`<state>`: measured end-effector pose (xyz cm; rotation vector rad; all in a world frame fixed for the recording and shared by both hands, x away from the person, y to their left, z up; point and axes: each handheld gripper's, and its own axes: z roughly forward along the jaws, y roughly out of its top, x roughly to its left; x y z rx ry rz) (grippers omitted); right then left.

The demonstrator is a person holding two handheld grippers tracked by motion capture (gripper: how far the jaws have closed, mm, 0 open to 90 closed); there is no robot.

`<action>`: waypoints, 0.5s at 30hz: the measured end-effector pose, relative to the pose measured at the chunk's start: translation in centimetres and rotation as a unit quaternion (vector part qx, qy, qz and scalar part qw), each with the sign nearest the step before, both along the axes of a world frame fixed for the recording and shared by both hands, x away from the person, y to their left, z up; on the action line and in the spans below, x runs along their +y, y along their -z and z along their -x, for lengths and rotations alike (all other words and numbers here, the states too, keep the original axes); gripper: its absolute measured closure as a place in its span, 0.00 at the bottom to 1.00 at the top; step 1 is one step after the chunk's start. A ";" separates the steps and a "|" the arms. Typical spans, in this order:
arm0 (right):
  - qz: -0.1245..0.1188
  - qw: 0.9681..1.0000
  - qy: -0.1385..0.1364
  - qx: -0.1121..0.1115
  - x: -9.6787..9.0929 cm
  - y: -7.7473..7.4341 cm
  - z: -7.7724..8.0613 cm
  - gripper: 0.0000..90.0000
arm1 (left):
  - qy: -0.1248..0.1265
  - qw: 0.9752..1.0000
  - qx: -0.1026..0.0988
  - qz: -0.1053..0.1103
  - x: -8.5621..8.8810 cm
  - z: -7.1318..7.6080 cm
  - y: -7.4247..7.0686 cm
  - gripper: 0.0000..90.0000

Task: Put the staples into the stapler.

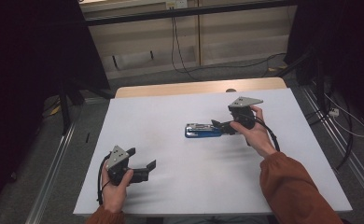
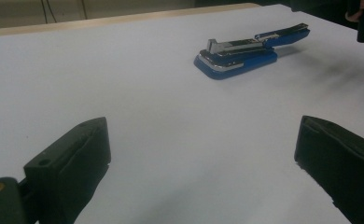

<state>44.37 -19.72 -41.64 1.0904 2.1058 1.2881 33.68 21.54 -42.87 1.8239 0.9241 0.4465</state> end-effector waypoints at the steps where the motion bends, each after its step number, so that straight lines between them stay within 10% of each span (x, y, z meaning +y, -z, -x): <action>1: 0.012 1.000 0.001 -0.004 -0.1 0.1 0.2 0.08 | 0.000 1.000 0.000 -0.003 0.0 0.0 0.0 0.04; 15: -0.005 0.999 0.036 -0.030 -1.4 0.2 2.4 0.04 | 0.002 1.000 -0.009 -0.005 0.2 0.2 -0.2 0.04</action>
